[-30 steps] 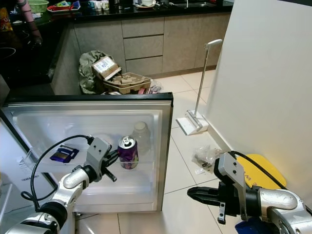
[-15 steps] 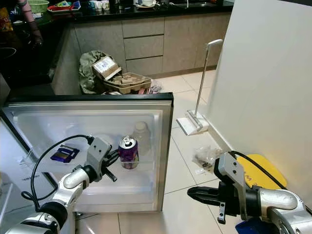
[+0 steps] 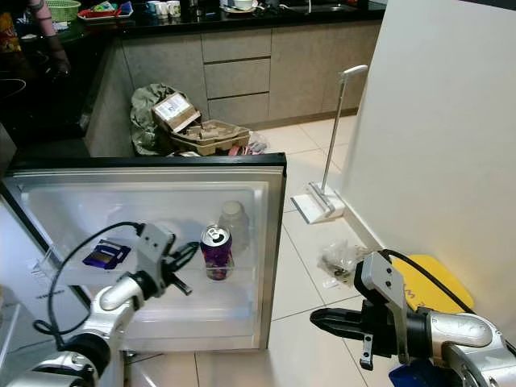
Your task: Restocking fridge
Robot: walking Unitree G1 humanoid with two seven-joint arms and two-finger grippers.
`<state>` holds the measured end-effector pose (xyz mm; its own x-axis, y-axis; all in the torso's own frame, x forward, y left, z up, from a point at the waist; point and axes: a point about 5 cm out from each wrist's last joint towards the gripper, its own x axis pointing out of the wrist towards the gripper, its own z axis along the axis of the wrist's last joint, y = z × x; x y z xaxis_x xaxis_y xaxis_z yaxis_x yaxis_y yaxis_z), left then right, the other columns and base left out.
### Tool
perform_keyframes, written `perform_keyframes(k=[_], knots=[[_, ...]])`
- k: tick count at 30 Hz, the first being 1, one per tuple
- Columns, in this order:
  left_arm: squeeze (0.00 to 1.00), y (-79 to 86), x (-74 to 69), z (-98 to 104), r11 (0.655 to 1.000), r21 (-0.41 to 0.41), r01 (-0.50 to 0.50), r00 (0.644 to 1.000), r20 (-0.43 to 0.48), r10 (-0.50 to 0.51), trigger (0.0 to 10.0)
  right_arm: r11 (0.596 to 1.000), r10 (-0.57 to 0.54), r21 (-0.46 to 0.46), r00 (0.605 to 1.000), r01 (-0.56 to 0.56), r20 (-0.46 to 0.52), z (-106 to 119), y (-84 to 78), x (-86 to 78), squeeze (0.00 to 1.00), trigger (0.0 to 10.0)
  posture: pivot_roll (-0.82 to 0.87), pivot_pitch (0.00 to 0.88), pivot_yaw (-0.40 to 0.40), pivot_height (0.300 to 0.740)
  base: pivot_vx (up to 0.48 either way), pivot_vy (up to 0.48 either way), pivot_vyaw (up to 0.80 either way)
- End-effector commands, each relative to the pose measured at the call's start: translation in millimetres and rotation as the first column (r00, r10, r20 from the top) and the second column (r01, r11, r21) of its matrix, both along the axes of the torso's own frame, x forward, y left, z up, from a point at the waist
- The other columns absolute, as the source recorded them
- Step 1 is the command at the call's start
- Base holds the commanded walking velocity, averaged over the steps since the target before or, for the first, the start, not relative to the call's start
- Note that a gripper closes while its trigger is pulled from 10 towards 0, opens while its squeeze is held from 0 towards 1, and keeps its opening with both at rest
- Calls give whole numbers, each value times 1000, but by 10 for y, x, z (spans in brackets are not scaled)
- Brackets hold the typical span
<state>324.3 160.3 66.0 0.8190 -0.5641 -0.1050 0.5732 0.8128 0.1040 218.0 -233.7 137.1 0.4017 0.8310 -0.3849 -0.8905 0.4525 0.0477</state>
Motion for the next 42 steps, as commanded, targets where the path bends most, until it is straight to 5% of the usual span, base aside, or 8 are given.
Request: perform_keyframes(k=[1,10,18,25,28,29,31,42], knots=[[0,54,11,25,1000,19,-8,1000,12,8,10000,1000,-1,1,1000,1,0,20,-6,-3,0,10000,-38,0,39,740,0,0,0],[0,294,30,144,997,-66,-45,998,43,48,10000,1000,-2,-3,1000,2,0,23,-20,-6,0,10000,-45,0,36,740,0,0,0],[0,483,-77,288,964,-215,156,986,84,-141,10000,1000,-9,-8,1000,9,-4,19,-51,-12,0,10000,-42,0,37,740,0,0,0],[0,532,-249,351,876,-316,365,931,108,-349,10000,1000,-12,-6,1000,12,-11,2,-53,-14,0,10000,-36,0,32,740,0,0,0],[0,505,-354,366,816,-350,461,886,119,-449,10000,1000,-9,-5,1000,9,-12,2,-51,-9,0,10000,-34,0,30,740,0,0,0],[0,453,-505,304,743,-374,555,819,85,-568,10000,1000,-6,-6,1000,6,-9,9,-47,-3,0,10000,-34,0,29,740,0,0,0],[0,403,-632,186,699,-381,606,762,23,-648,10000,1000,-4,-6,1000,4,-6,15,-44,1,0,10000,-35,0,29,740,0,0,0],[0,247,-1036,-396,689,-412,596,641,-273,-717,10000,1000,-24,-12,996,23,-83,-154,-82,-41,0,10000,-34,0,26,740,0,0,0]])
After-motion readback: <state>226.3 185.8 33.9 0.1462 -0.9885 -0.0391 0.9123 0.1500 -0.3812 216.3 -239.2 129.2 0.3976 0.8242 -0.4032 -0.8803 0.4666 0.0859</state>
